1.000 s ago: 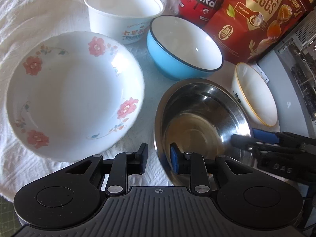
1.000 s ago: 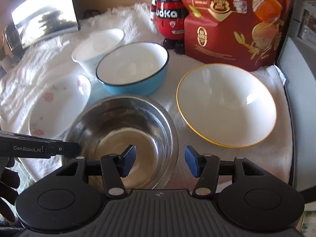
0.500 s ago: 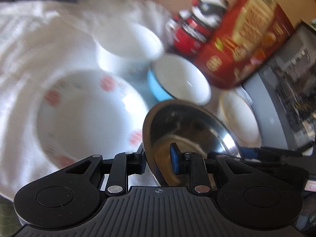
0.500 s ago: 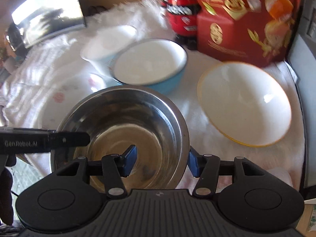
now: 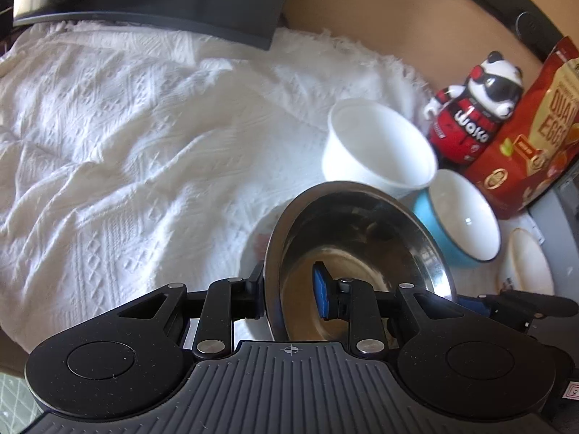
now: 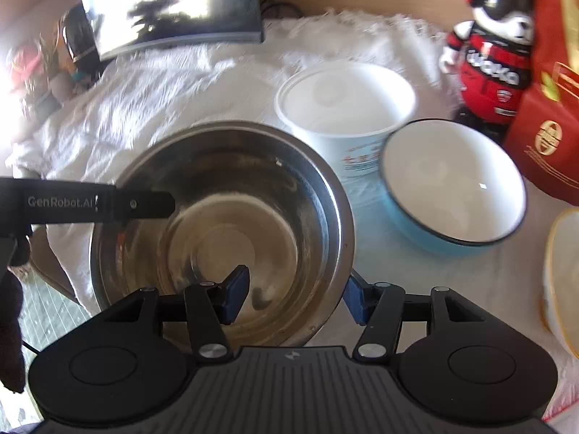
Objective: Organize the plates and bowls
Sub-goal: 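Grasp the steel bowl rim with the left gripper and lift it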
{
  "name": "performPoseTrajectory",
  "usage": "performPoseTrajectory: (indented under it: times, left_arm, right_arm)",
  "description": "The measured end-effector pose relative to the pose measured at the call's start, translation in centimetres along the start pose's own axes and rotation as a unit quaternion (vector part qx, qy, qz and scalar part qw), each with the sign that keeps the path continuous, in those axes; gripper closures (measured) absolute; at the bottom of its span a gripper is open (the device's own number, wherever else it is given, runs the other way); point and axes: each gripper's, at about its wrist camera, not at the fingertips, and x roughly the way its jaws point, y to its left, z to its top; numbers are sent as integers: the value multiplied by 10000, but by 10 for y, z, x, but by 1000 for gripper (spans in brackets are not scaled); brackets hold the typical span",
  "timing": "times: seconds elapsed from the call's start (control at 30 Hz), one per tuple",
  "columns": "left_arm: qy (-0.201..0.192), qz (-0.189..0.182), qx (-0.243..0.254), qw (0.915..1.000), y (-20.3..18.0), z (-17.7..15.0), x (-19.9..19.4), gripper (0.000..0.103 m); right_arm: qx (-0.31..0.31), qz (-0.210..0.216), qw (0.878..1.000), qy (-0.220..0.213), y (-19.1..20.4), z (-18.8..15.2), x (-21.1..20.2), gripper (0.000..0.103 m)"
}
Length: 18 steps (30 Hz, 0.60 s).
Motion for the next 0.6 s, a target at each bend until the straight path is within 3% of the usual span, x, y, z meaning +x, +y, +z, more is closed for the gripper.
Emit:
performPoseTrajectory:
  times: [0.27, 0.6]
  left_arm:
    - [281, -61, 116, 9995, 10, 1, 23, 75]
    - [276, 62, 663, 9974, 9, 8, 33, 75]
  right_arm:
    - [-179, -204, 9995, 136, 7, 6, 21, 44]
    - [-189, -275, 9993, 192, 5, 8, 31, 43]
